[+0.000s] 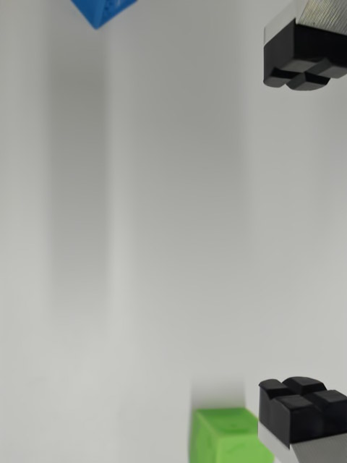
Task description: Stack cube
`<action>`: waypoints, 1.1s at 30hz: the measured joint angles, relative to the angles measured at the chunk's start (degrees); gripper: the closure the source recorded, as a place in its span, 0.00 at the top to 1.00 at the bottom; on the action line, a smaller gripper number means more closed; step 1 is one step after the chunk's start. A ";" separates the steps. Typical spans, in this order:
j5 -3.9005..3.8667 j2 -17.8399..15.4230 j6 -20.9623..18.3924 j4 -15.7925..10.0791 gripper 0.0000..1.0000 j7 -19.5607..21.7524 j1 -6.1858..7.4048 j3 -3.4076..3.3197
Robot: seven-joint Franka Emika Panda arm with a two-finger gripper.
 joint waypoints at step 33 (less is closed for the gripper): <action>0.14 4.02 12.17 -7.77 1.00 12.33 6.58 3.40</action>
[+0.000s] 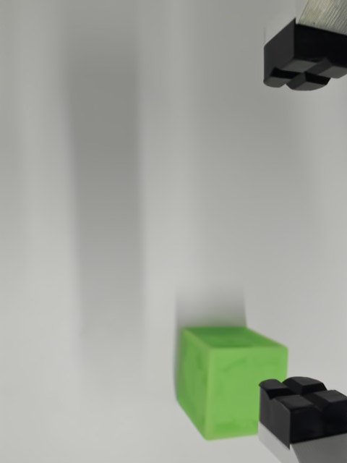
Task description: Stack cube
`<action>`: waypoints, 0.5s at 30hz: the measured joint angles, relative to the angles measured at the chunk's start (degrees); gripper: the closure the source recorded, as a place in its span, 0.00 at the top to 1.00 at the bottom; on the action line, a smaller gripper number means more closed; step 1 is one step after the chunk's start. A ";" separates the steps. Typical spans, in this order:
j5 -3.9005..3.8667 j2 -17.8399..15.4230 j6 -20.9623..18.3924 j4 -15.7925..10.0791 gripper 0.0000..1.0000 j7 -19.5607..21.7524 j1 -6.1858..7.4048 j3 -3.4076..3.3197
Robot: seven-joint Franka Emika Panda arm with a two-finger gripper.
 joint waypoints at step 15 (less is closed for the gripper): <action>-0.09 4.10 6.05 -1.63 1.00 6.76 4.43 0.90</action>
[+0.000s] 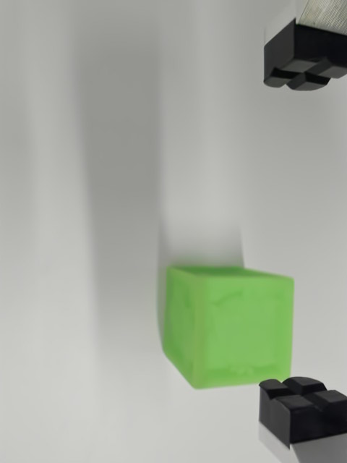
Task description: Stack cube
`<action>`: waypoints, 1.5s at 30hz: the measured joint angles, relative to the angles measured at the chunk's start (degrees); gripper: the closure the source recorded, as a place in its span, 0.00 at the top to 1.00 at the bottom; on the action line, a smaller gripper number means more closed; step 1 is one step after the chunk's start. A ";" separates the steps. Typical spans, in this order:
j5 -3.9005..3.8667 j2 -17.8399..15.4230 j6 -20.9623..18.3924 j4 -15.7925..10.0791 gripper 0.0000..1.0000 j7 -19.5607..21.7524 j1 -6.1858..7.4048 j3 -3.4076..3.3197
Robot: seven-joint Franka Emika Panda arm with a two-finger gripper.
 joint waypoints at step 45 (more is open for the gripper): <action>-0.67 15.86 13.95 2.35 0.00 7.88 7.67 -1.81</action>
